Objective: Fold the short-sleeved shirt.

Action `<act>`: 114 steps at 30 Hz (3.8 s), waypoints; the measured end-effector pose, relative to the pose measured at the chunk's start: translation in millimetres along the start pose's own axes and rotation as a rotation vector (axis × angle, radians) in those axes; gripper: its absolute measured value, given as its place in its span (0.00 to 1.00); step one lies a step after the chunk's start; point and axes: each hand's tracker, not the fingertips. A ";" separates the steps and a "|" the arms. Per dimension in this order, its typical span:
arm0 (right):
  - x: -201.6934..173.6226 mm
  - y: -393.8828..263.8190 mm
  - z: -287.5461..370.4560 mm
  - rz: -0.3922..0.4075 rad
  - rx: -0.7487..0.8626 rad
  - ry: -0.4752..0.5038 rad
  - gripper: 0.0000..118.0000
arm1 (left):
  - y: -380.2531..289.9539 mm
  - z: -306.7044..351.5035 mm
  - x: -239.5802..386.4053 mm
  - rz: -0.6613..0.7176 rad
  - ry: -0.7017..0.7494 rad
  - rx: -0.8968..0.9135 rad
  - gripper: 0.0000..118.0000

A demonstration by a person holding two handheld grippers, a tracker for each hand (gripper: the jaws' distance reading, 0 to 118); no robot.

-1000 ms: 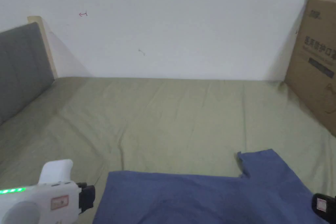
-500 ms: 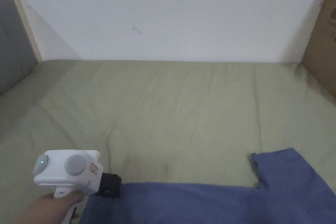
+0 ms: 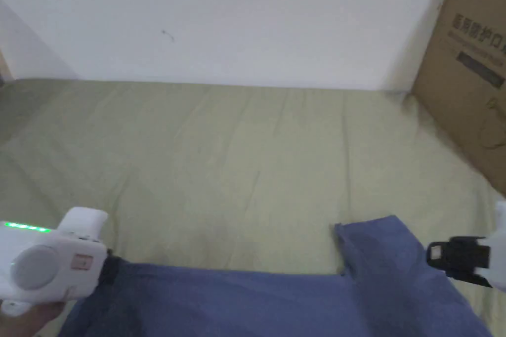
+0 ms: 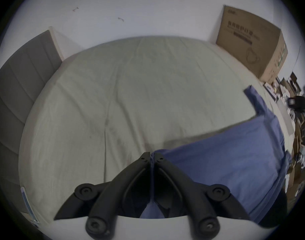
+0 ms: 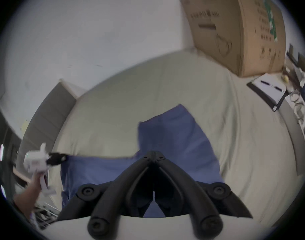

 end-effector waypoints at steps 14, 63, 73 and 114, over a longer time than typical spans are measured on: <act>33.3 32.1 -140.1 0.191 -0.379 -0.335 0.54 | -4.1 22.3 -3.2 0.114 -0.070 -0.030 0.01; 81.2 -218.0 110.4 0.056 -0.049 -0.227 0.19 | -210.8 122.3 16.7 0.266 -0.032 -0.094 0.38; 42.4 -191.4 197.6 0.071 0.172 -0.223 0.95 | -186.5 220.9 -4.9 0.372 -0.020 0.286 0.91; -114.8 -223.1 219.4 0.460 0.482 -0.057 0.00 | -191.4 24.4 -91.4 0.847 -0.933 -0.267 1.00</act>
